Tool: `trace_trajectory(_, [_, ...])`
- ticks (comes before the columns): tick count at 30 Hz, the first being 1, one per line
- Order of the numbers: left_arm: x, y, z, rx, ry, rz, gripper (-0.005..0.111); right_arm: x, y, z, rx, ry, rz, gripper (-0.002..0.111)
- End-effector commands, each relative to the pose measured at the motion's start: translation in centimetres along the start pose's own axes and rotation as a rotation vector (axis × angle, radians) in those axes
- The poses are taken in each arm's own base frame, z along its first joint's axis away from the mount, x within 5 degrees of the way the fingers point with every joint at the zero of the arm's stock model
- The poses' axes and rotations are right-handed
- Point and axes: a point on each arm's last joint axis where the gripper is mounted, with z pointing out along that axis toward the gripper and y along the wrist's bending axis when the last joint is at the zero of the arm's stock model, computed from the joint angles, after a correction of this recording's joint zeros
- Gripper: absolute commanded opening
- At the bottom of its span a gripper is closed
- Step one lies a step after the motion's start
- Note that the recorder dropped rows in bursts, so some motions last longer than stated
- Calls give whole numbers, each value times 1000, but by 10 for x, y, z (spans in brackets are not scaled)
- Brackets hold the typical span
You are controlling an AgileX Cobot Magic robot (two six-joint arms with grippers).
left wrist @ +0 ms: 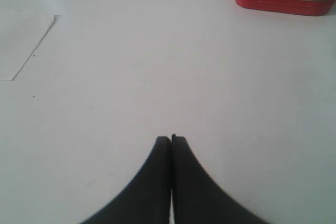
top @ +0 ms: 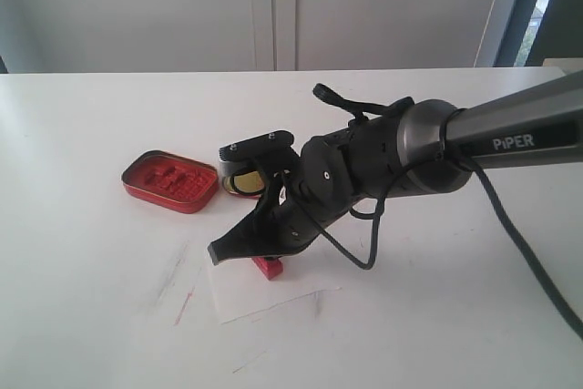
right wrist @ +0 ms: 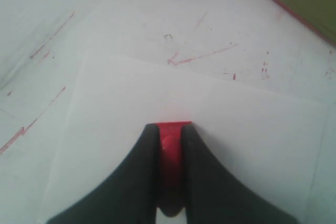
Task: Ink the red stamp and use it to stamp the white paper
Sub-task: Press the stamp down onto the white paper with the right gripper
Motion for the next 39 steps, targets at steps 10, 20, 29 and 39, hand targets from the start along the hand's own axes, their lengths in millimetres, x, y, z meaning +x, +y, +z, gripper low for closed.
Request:
trace_trajectory(10, [3,0,1,3,14,-4,0,15,-1,-8,2,106,19,0])
trace_trajectory(20, [3,0,1,3,14,-4,0,9,0,-13,-2,67,18,0])
trace_trajectory(29, [3,0,1,3,14,-4,0,2,2,-19,-7,46,14,0])
trace_trajectory(39, [3,0,1,3,14,-4,0,-3,4,-31,-13,6,10,0])
